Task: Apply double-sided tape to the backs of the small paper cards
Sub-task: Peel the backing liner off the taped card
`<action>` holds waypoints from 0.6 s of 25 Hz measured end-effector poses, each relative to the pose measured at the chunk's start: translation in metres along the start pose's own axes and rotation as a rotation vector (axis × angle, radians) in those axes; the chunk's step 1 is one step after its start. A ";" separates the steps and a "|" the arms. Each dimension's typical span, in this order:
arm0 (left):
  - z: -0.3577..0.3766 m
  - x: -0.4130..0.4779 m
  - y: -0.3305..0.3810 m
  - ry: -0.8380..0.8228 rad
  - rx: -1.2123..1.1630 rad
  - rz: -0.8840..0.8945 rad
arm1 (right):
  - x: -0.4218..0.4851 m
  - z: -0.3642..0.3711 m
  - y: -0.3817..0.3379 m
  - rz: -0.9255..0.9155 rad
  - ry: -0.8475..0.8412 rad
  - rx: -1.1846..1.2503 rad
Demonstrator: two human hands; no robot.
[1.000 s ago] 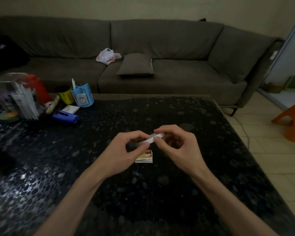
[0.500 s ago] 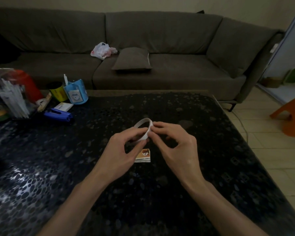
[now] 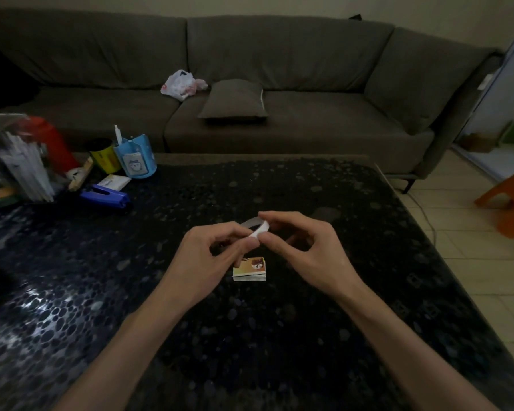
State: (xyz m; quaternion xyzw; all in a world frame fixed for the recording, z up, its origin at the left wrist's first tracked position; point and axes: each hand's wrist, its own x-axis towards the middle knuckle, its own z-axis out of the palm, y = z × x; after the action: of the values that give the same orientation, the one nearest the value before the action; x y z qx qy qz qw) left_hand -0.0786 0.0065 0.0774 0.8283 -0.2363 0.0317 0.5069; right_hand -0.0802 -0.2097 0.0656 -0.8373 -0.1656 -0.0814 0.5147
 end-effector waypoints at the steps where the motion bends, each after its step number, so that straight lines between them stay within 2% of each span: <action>1: -0.001 -0.001 0.001 -0.009 -0.012 0.008 | 0.002 -0.002 0.000 -0.001 -0.022 0.007; 6: -0.017 -0.003 -0.003 -0.130 -0.097 -0.025 | 0.005 -0.008 0.000 0.077 -0.170 0.206; 9: -0.021 -0.003 -0.008 -0.136 -0.063 -0.039 | 0.006 -0.009 -0.001 0.148 -0.204 0.316; 15: -0.008 -0.003 -0.014 -0.098 0.060 0.036 | 0.009 0.008 -0.002 0.114 -0.289 0.094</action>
State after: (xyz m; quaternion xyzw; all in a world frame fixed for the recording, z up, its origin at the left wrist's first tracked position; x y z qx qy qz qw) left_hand -0.0735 0.0198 0.0689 0.8393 -0.2745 0.0074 0.4691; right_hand -0.0723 -0.2003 0.0662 -0.8232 -0.1939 0.0772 0.5279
